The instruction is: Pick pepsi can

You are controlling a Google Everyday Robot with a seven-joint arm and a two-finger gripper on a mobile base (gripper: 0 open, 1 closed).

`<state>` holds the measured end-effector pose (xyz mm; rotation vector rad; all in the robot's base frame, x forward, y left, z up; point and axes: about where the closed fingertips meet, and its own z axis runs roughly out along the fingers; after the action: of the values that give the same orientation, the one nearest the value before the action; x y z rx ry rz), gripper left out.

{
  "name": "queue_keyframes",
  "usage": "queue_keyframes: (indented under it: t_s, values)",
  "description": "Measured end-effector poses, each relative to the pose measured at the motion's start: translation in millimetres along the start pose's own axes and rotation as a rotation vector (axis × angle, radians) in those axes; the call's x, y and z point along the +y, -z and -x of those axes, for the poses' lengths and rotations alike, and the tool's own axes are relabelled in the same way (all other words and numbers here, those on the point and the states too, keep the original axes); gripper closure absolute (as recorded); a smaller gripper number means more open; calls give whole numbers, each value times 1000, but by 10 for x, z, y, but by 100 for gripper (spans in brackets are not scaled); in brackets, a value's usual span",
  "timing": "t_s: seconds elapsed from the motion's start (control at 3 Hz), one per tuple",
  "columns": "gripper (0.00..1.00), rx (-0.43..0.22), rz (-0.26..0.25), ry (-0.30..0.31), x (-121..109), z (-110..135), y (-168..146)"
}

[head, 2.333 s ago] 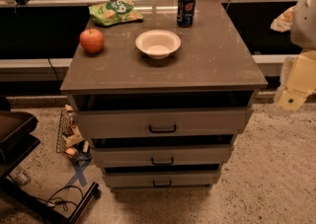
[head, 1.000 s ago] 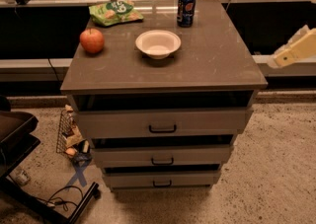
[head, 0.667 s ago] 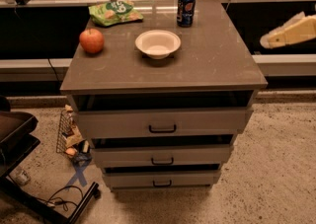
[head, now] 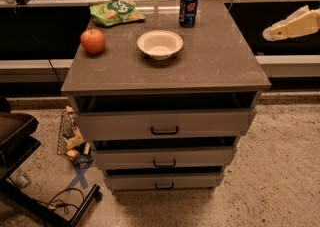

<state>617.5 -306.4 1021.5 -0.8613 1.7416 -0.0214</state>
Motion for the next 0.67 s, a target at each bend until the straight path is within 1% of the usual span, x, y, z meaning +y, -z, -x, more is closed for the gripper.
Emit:
queue_keyframes:
  t_s: [0.33, 0.67]
  values:
    - [0, -56, 6, -52, -60, 71, -206]
    - [0, -176, -28, -159, -475, 295, -910]
